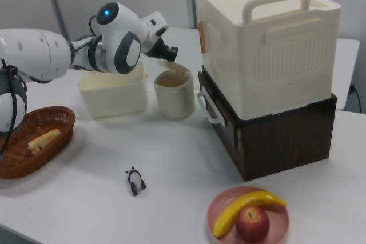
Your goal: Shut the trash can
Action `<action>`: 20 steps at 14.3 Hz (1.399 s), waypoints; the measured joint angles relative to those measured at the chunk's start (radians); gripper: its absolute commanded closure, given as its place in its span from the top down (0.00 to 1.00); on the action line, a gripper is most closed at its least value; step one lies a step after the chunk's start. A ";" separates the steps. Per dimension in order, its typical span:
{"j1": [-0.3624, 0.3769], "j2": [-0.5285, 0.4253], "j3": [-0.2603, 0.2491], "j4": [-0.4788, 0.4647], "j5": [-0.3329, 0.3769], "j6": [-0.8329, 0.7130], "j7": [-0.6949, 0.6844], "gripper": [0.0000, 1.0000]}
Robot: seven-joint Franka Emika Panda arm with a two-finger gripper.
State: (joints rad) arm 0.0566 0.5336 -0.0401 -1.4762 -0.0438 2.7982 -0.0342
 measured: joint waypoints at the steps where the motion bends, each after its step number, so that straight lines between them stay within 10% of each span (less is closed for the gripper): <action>1: 0.000 -0.001 0.000 -0.009 0.000 0.000 -0.001 0.01; 20: -0.002 -0.048 0.000 -0.138 0.000 0.000 -0.054 0.01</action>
State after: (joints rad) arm 0.0550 0.4859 -0.0402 -1.6145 -0.0439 2.7982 -0.0880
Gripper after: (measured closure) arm 0.991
